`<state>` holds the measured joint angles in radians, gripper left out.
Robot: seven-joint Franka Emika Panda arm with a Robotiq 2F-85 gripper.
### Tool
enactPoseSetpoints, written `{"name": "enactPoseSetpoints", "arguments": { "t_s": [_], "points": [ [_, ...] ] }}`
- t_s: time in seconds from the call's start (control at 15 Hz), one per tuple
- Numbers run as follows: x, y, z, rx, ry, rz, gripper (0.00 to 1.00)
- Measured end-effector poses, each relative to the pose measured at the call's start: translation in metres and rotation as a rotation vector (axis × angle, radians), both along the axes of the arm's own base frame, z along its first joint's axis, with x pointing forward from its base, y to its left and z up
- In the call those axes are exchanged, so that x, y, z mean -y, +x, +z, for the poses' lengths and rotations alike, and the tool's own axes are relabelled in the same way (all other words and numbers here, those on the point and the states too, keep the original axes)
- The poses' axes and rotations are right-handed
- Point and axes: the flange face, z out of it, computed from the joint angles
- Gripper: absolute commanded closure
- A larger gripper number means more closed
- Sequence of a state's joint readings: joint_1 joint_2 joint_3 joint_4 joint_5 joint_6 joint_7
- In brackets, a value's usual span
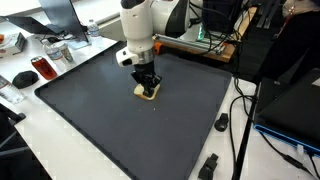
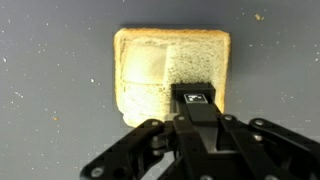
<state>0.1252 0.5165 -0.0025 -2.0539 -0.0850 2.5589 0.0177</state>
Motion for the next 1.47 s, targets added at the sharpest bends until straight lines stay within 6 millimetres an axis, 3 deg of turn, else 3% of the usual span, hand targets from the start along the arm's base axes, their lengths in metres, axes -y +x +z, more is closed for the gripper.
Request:
{"name": "enactPoseSetpoints", "arguments": {
  "t_s": [1.47],
  "points": [
    [0.0021, -0.0005, -0.0006, 0.006, 0.012, 0.0, 0.95]
  ]
}}
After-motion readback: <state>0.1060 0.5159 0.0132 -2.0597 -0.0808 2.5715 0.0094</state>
